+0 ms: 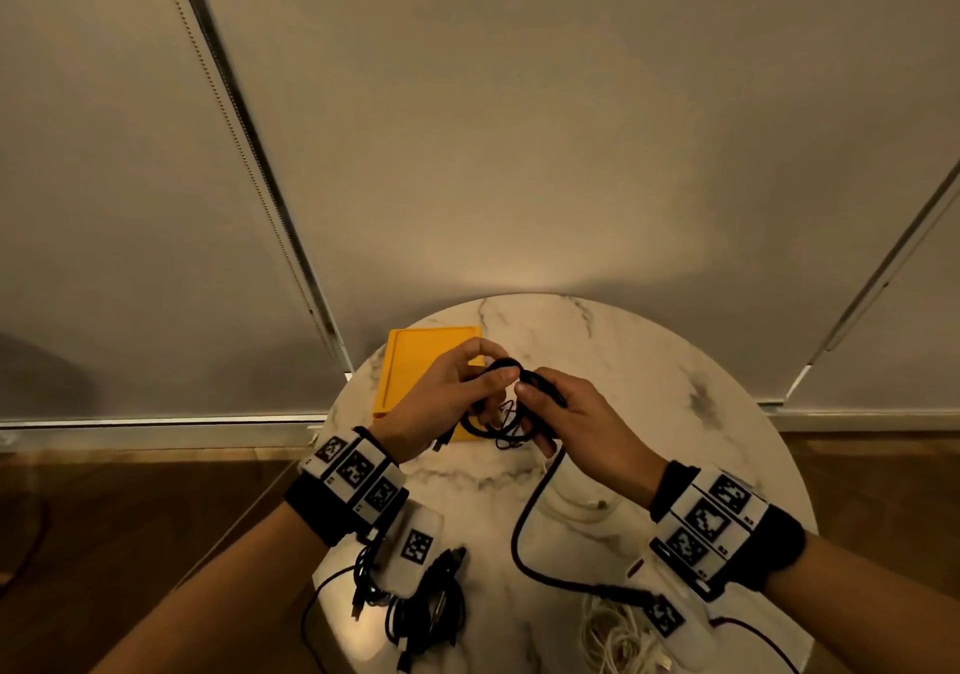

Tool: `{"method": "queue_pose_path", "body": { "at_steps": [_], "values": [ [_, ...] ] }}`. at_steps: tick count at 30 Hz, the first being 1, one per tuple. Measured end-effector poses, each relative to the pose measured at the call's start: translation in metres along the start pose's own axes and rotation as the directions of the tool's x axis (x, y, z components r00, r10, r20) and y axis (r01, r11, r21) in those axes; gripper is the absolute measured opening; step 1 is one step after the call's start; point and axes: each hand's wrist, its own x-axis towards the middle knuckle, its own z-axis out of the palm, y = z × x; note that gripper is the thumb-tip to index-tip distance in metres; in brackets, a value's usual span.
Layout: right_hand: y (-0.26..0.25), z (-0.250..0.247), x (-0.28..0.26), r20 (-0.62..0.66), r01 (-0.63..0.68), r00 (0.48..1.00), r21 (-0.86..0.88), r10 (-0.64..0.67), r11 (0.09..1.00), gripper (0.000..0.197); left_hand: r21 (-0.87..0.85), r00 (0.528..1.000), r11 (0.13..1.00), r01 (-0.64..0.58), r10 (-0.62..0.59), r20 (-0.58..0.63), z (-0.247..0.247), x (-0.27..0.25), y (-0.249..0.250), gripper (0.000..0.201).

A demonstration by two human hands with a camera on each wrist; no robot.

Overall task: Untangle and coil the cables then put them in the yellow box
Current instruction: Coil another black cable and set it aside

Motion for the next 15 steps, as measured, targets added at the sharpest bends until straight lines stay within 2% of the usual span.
{"method": "queue_pose_path", "body": {
  "at_steps": [3, 7, 10, 13, 15],
  "values": [
    [0.002, 0.006, -0.005, -0.053, -0.009, 0.999, 0.037, 0.011, 0.999, 0.027, 0.024, 0.996, 0.998, -0.067, 0.068, -0.063, 0.012, -0.003, -0.003, 0.012],
    [0.008, 0.015, -0.014, -0.104, 0.019, 0.994, 0.049, -0.014, 0.999, 0.039, 0.019, 0.988, 0.996, -0.086, 0.088, -0.129, 0.025, -0.007, -0.005, 0.015],
    [0.012, 0.014, -0.021, -0.067, 0.036, 0.997, -0.012, -0.037, 0.999, 0.031, 0.051, 0.974, 0.994, -0.097, 0.105, -0.198, 0.02, -0.007, -0.004, 0.017],
    [0.017, 0.011, -0.029, -0.033, 0.071, 0.996, -0.169, -0.078, 0.983, 0.016, 0.042, 0.953, 0.995, -0.087, 0.096, -0.289, 0.006, -0.006, 0.0, 0.021],
    [0.022, 0.008, -0.03, -0.028, 0.075, 0.996, -0.224, -0.083, 0.972, 0.013, 0.053, 0.951, 0.996, -0.065, 0.078, -0.3, 0.0, -0.007, 0.0, 0.02]
  ]
}}
